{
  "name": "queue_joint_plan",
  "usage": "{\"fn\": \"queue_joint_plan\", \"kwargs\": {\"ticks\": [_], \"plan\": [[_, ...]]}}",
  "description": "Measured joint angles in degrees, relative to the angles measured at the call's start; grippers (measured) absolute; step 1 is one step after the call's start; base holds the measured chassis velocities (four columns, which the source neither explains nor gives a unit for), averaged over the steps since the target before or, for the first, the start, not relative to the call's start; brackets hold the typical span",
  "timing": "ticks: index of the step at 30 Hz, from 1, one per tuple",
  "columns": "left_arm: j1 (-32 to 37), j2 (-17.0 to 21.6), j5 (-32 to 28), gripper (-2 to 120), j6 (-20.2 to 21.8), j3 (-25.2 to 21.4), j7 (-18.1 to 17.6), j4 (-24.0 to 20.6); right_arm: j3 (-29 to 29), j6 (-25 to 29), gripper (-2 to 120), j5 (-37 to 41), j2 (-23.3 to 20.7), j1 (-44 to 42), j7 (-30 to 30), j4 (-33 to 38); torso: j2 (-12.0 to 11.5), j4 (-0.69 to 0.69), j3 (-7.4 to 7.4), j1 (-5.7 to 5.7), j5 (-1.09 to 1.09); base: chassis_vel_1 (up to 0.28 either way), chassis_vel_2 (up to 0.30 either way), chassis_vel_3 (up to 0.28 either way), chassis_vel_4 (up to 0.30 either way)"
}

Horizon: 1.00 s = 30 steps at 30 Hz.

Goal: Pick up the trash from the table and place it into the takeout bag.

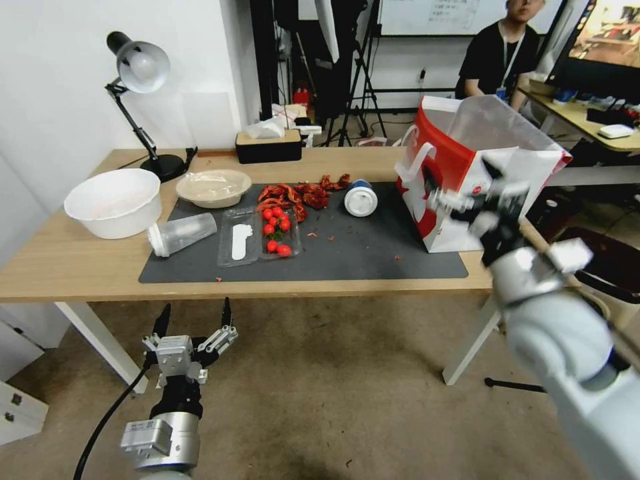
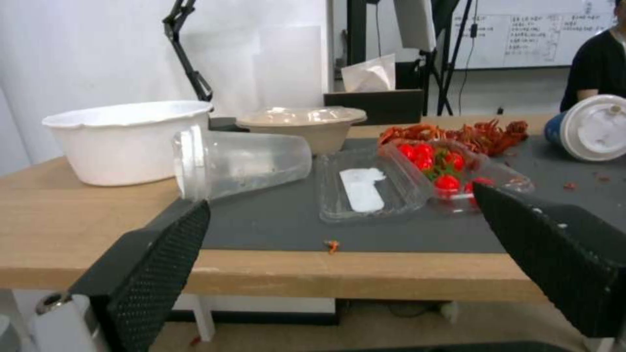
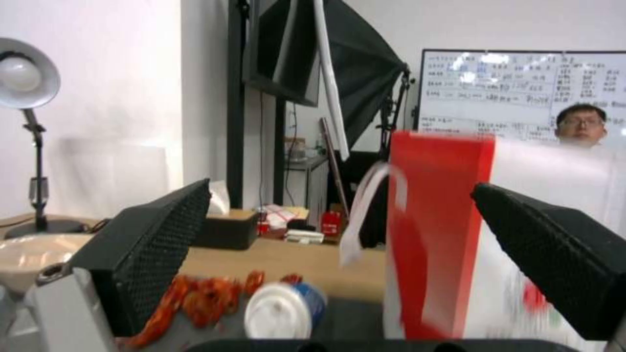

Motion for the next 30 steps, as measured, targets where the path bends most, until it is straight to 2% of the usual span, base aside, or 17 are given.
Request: {"fn": "queue_joint_plan", "kwargs": {"ticks": [4, 5, 9, 11, 25, 26, 30], "plan": [[0.01, 0.01, 0.32, 100, 0.00, 0.03, -0.19, 0.21, 0.07, 2.74, 100, -2.55, 1.85, -4.33, -1.08, -0.06, 0.00, 0.00, 0.00, 0.00, 0.01, 0.000, 0.000, 0.000, 0.000], [0.02, 0.05, 0.39, 100, 0.00, 0.03, -0.24, 0.29, 0.03, 4.23, 100, -3.82, 2.84, -6.33, -1.45, -0.20, 0.00, 0.01, -0.01, 0.00, -0.04, 0.000, 0.000, 0.000, 0.000], [0.05, 0.19, 0.40, 100, 0.00, -0.02, -0.26, 0.46, -0.54, 6.80, 100, -6.40, 4.83, -9.92, -1.97, -0.91, 0.00, -0.01, 0.00, 0.00, 0.02, 0.000, 0.000, 0.000, 0.000], [0.04, 0.31, 0.34, 100, 0.00, -0.08, -0.25, 0.55, -1.33, 9.87, 100, -9.00, 6.63, -12.70, -2.27, -2.03, 0.00, -0.01, -0.01, -0.01, -0.01, 0.000, 0.000, 0.000, 0.000], [-0.03, 0.37, 0.11, 100, 0.00, -0.11, -0.19, 0.76, -2.84, 15.81, 100, -12.86, 10.14, -17.78, -2.98, -5.13, 0.01, -0.01, -0.01, -0.01, -0.01, 0.000, 0.000, 0.000, 0.000], [-0.14, 0.42, -0.05, 100, -0.03, -0.05, -0.04, 1.19, -3.28, 18.56, 100, -14.21, 11.45, -20.30, -3.35, -6.82, 0.00, 0.00, -0.01, 0.00, 0.00, 0.000, 0.000, 0.000, 0.000], [-0.26, 0.47, -0.26, 100, -0.09, 0.10, 0.14, 1.67, -3.83, 21.53, 100, -15.13, 12.51, -23.06, -3.69, -8.54, 0.00, 0.00, 0.00, -0.01, -0.01, 0.000, 0.000, 0.000, 0.000]]}}
